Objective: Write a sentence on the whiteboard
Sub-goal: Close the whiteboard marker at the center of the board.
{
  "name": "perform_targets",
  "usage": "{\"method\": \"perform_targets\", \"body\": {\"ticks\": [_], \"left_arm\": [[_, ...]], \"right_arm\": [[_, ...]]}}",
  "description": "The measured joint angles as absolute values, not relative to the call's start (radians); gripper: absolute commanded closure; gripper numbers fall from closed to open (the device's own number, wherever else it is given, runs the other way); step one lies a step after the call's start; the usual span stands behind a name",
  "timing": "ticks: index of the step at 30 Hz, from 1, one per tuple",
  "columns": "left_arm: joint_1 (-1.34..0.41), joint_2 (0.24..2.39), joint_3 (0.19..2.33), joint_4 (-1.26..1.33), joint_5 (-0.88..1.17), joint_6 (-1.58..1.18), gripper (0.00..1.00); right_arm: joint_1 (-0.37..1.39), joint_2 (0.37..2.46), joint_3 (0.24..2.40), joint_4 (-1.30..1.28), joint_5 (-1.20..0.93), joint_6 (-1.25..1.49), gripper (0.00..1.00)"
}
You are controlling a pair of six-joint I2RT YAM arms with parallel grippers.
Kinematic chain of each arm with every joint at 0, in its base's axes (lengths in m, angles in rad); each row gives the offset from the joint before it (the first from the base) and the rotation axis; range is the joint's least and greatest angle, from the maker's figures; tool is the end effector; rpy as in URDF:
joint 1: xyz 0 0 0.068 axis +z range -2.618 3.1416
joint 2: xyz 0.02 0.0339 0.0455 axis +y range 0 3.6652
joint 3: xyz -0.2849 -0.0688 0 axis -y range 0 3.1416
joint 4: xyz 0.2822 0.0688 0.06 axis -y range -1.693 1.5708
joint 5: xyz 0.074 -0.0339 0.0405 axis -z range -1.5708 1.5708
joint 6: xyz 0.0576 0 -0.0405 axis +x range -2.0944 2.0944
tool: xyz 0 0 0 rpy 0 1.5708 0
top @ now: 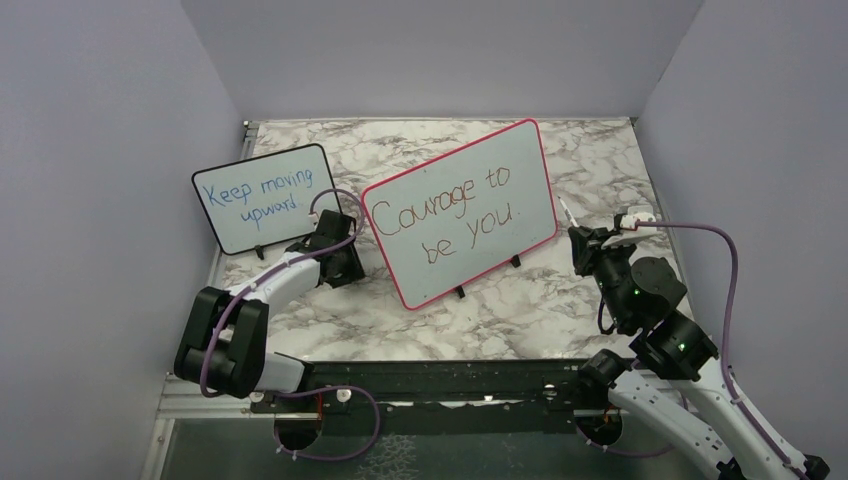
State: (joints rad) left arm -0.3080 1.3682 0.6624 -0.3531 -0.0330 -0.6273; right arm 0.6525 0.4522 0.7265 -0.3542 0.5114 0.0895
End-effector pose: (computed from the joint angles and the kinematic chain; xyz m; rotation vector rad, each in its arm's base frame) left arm 0.2682 -0.0833 0.1405 -0.4337 2.6212 -0.2743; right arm 0.1307 0.0644 0.3623 -0.0734 1.6408 0.1454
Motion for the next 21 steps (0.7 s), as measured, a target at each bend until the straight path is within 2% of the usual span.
{"method": "perform_targets", "body": {"ticks": [9, 21], "left_arm": [[-0.310, 1.374, 0.665, -0.344, -0.078, -0.634, 0.71], [-0.294, 1.378, 0.665, -0.343, -0.175, -0.668, 0.72]], "right_arm": [[0.653, 0.450, 0.727, -0.354, 0.511, 0.089, 0.99], [0.653, 0.450, 0.727, -0.354, 0.511, 0.089, 0.99]]}}
